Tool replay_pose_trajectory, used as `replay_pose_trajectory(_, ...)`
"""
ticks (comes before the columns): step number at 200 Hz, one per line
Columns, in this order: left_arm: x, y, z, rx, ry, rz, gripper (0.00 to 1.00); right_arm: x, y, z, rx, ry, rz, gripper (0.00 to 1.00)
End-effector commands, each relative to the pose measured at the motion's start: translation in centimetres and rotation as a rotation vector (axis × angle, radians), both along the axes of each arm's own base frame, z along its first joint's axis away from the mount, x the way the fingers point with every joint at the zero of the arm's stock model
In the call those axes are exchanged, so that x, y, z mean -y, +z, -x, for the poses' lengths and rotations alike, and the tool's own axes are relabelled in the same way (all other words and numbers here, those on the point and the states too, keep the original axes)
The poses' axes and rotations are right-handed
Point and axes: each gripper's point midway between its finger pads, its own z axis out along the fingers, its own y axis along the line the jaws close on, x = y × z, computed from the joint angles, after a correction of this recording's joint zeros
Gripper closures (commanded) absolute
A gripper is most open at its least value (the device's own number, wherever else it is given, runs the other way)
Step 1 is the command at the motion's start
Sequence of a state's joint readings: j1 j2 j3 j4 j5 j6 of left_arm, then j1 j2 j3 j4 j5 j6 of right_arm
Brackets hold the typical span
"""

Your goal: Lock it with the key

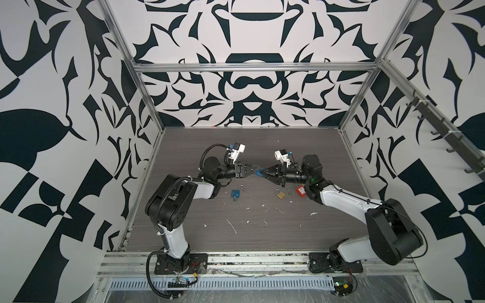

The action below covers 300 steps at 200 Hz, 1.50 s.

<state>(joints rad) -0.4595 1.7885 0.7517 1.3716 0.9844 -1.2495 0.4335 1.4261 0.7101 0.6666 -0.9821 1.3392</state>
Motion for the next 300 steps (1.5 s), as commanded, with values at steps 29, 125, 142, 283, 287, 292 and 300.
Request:
replay_pose_trajectory(29,-0.7,1.1,1.2,0.029,-0.001,0.026,0.74,0.1,2.0,0.2,0.221,0.046,0.113,1.0)
replay_pose_trajectory(125,0.6,0.0,0.8,-0.142,0.217,0.078,1.0,0.3,6.5,0.0,0.499,-0.002,-0.019,0.84)
replay_pose_trajectory(142,1.0,-0.2,0.7,-0.161,0.279,0.091,1.0,0.2,7.4,0.0,0.508,0.002,-0.075,0.81)
replay_pose_trajectory(283,2.4,-0.1,0.5,-0.177,0.278,0.103,1.0,1.3,6.8,-0.5,0.51,-0.043,-0.049,0.64)
replay_pose_trajectory(287,2.3,-0.3,0.4,-0.18,0.282,0.101,1.0,1.4,6.8,-0.5,0.507,-0.044,-0.048,0.64)
replay_pose_trajectory(292,2.3,-0.5,0.3,-0.184,0.284,0.097,1.0,1.4,6.8,-0.5,0.507,-0.046,-0.049,0.64)
replay_pose_trajectory(300,2.3,-0.8,0.2,-0.193,0.285,0.092,1.0,1.5,6.8,-0.4,0.506,-0.046,-0.047,0.64)
